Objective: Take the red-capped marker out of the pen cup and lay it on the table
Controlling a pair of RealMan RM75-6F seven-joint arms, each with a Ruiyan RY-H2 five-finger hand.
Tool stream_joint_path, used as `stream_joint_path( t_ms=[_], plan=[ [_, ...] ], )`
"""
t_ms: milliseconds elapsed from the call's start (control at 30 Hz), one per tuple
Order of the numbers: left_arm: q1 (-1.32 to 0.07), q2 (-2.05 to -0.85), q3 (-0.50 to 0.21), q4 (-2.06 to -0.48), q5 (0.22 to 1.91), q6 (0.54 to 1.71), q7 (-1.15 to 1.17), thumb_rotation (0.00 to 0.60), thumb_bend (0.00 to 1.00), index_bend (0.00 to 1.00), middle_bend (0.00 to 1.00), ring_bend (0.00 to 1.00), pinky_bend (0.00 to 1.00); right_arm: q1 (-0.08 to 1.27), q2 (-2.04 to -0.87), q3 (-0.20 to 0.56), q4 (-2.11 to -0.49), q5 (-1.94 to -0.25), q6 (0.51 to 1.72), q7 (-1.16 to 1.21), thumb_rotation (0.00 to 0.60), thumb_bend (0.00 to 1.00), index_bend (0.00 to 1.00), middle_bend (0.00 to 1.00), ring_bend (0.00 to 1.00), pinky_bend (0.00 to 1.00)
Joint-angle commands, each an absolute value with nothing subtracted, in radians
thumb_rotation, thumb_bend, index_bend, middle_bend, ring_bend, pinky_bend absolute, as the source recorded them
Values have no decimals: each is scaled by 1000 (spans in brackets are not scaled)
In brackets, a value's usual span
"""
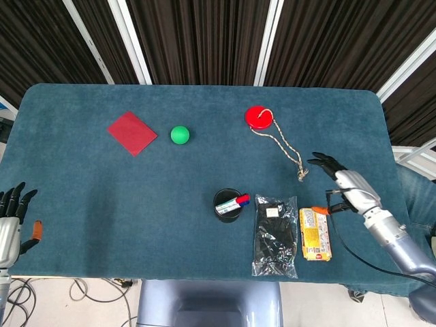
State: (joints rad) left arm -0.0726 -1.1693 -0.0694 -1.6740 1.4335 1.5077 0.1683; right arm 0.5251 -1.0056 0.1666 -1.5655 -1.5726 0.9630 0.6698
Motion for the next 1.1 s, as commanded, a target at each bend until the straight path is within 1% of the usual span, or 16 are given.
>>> stream_joint_path(
  t_ms=[33,133,233,400,667,900,1100],
  plan=[
    [-72,-1170,-70,-1674,1431,1508,169,600,483,135,0,0,0,564,-1025,166,-1576,-1603,948,743,600,202,148,0,0,171],
    [-72,-1171,-70,-1677,1426,1505,168,600,483,136,0,0,0,605,-1027,167,-1593,-1615,917,792,600,202,163,0,0,171],
    [-72,-1171,-69,-1679,1427,1506,171,600,483,136,0,0,0,644,-1034,173,-1603,-1603,875,786,600,202,184,0,0,171],
    [-71,-1170,-71,-1680,1423,1506,170,600,483,136,0,0,0,709,-1064,186,-1627,-1544,782,766,600,205,246,0,0,171],
    [-70,-1167,-73,-1684,1418,1506,162,600,483,136,0,0,0,785,-1146,218,-1620,-1401,694,625,600,285,317,0,0,171],
    [-70,-1163,-74,-1688,1415,1503,155,600,483,136,0,0,0,812,-1200,235,-1636,-1263,684,491,600,300,344,0,0,171],
    [-70,-1162,-74,-1689,1412,1501,153,600,483,136,0,0,0,816,-1247,233,-1636,-1203,705,419,600,316,366,0,0,171]
  ],
)
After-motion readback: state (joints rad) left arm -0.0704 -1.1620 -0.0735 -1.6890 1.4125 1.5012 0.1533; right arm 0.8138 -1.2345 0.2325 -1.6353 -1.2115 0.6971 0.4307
